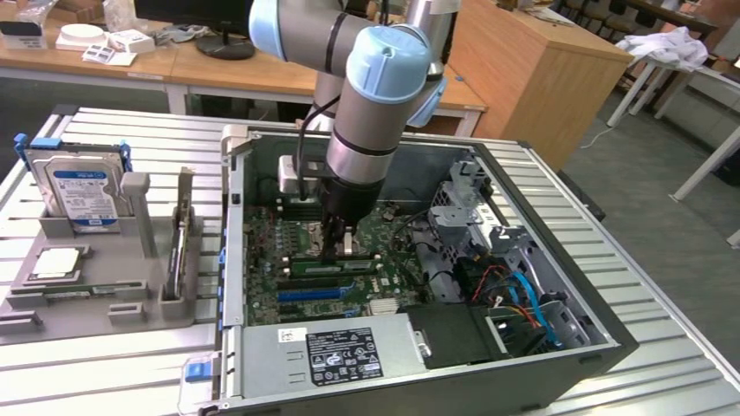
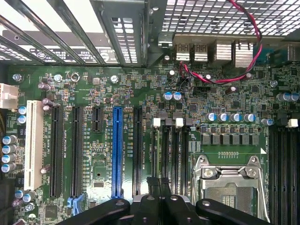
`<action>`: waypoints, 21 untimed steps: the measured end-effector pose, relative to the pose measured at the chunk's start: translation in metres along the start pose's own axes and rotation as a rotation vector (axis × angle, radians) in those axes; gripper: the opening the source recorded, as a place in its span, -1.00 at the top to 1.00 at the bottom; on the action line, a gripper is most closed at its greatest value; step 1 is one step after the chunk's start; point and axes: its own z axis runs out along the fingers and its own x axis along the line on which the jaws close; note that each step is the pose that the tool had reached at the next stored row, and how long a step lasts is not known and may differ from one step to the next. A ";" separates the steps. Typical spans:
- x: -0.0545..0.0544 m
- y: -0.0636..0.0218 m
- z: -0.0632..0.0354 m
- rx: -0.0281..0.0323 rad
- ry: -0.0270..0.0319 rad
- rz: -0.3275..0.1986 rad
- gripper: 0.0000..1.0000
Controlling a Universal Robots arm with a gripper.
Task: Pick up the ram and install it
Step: 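Press down the ram until it locks into place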
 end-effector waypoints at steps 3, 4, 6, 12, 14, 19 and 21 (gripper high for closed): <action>0.000 0.0000 0.0001 0.0001 -0.0002 0.000 0.79; 0.000 0.0000 0.0002 0.0001 -0.0001 0.000 0.79; 0.000 0.0000 0.0008 0.0001 -0.0006 0.000 0.79; 0.000 -0.0001 0.0012 0.0002 -0.0017 0.000 0.79; 0.000 -0.0001 0.0012 0.0003 -0.0019 0.000 0.79; 0.000 0.0002 -0.0061 0.0003 -0.0018 0.000 0.79; 0.000 0.0004 -0.0108 0.0003 -0.0017 0.000 0.79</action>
